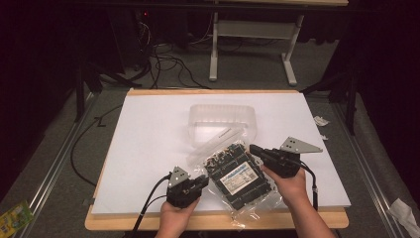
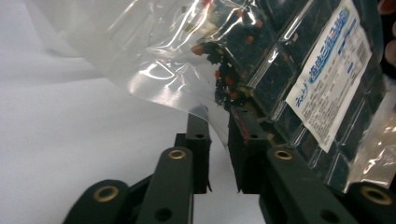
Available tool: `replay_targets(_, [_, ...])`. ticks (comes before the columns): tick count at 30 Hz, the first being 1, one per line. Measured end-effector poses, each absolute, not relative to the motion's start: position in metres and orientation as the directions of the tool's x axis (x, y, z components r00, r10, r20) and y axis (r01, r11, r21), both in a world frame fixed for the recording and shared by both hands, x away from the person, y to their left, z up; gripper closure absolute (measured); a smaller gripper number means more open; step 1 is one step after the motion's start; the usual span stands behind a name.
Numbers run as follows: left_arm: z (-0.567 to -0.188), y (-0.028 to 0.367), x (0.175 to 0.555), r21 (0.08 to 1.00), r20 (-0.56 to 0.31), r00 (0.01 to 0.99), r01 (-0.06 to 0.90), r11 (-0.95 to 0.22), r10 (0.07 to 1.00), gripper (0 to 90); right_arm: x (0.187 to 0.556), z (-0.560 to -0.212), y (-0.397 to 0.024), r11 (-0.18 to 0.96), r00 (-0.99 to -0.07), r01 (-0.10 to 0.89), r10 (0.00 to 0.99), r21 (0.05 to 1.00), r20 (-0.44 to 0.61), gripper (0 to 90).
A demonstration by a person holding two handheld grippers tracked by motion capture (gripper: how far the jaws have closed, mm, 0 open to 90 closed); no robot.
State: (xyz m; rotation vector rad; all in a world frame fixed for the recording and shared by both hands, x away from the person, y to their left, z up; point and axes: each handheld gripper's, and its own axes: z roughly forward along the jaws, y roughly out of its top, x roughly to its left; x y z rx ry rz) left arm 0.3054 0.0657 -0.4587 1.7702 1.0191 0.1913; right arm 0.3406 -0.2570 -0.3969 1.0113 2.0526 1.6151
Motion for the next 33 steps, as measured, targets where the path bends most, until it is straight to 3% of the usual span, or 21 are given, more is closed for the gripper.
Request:
replay_targets(16, [-0.418, 0.067, 0.315, 0.899, -0.245, 0.647, 0.43, -0.08, 0.722, 90.0, 0.333, -0.383, -0.272, -0.015, -0.676, 0.289, 0.705, 0.957, 0.215, 90.0])
replay_targets(18, [-0.413, 0.064, 0.315, 0.907, -0.28, 0.624, 0.421, -0.011, 0.729, 90.0, 0.332, -0.381, -0.272, -0.026, -0.679, 0.282, 0.7, 0.959, 0.218, 90.0])
replay_targets(19, [-0.406, 0.071, 0.319, 0.918, -0.205, 0.641, 0.389, -0.082, 0.739, 90.0, 0.33, -0.378, -0.27, -0.029, -0.683, 0.273, 0.698, 0.962, 0.215, 90.0])
replay_targets(33, [-0.381, 0.088, 0.334, 0.958, -0.097, 0.616, 0.27, -0.094, 0.782, 90.0, 0.327, -0.375, -0.252, -0.026, -0.699, 0.238, 0.689, 0.971, 0.19, 90.0])
